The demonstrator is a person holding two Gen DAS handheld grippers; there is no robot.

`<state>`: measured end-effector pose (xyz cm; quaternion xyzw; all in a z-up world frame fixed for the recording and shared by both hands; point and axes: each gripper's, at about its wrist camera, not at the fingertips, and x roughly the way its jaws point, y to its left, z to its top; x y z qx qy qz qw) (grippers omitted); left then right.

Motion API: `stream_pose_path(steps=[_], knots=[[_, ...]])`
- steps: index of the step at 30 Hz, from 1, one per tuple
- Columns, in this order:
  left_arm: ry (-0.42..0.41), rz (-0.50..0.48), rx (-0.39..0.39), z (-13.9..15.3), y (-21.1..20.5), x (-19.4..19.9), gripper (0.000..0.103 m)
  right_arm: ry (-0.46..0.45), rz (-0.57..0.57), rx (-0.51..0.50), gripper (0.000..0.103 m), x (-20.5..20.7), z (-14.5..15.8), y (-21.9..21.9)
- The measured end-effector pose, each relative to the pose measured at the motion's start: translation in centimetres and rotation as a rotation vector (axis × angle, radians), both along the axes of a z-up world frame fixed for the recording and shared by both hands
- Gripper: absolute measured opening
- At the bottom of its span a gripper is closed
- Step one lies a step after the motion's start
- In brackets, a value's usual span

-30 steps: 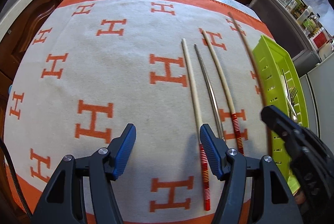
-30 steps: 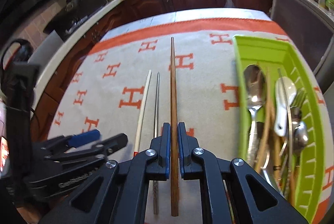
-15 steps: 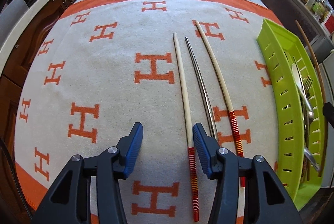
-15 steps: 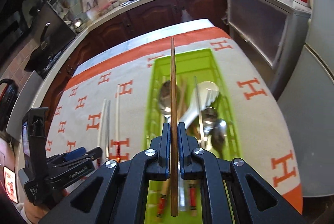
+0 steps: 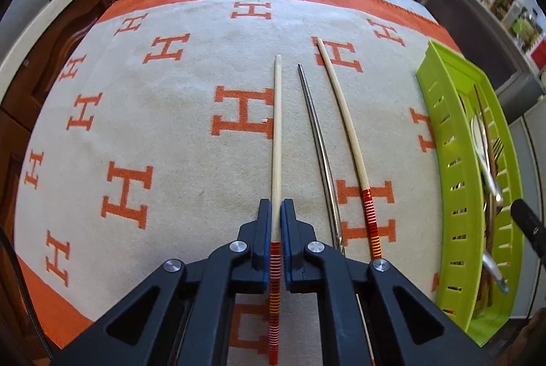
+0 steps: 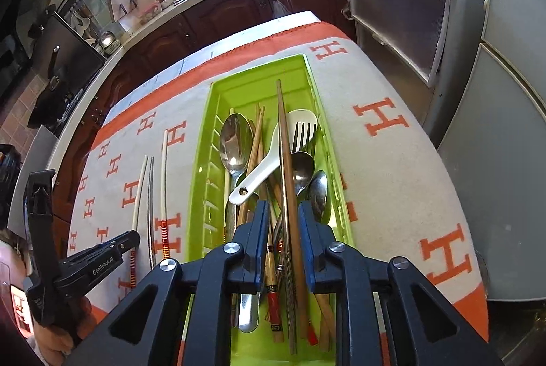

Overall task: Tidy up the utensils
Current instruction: 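Lower both chopsticks into the green tray and open both tools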

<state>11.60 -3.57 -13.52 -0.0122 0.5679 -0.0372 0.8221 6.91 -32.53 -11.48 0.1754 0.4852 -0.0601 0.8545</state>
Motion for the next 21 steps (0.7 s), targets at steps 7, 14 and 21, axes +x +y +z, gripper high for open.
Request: stream_pose_path(steps=[7,14,21], knots=[[0.022,0.048,-0.083,0.4,1.6,-0.6,0.003,-0.011,-0.012,0.009,0.018,-0.3,0.3,-0.1],[0.002,-0.004,-0.157,4.1,0.0,-1.6,0.003,-0.037,-0.04,0.028,0.018,-1.1,1.3,-0.6],[-0.012,-0.167,-0.233,8.1,-7.0,-1.7,0.003,-0.068,-0.09,0.048,0.018,-2.3,2.5,-1.9]])
